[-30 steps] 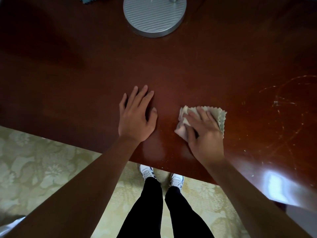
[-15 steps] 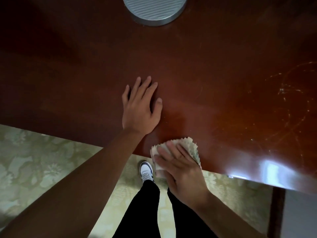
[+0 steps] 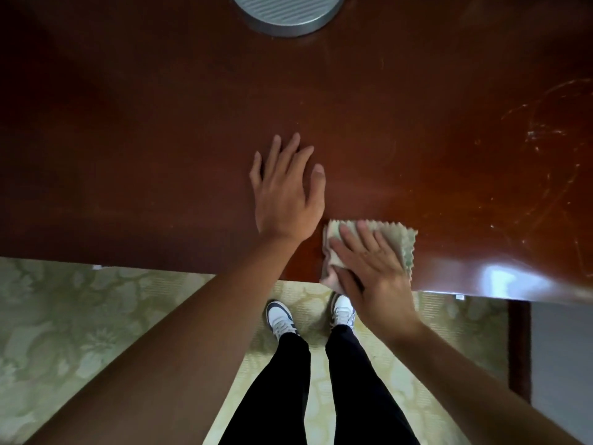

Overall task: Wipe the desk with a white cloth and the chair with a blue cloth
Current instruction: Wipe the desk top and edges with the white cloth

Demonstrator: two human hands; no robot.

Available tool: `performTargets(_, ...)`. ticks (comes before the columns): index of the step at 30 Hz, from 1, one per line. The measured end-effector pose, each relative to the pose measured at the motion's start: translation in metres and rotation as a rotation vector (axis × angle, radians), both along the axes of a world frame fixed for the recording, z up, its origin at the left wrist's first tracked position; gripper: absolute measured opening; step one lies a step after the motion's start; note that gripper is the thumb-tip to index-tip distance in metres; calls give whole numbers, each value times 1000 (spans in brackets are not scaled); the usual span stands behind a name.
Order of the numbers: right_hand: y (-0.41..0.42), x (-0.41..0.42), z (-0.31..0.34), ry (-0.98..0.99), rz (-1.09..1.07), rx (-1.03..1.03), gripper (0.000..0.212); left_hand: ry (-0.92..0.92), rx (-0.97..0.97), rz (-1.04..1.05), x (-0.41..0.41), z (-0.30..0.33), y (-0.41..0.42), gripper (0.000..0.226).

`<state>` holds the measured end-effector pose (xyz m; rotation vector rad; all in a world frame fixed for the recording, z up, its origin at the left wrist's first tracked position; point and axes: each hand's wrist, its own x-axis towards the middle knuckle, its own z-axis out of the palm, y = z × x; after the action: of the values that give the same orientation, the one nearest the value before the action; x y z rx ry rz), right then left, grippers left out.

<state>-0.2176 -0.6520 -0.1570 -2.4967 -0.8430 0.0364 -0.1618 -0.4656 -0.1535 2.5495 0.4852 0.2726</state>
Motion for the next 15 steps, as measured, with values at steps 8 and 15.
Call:
performTargets(8, 57, 70, 8, -2, -315, -60, 38, -36, -234, 49, -7, 21, 20, 40)
performTargets(15, 100, 1, 3, 5, -52, -9, 37, 96, 135, 22, -52, 7, 103, 43)
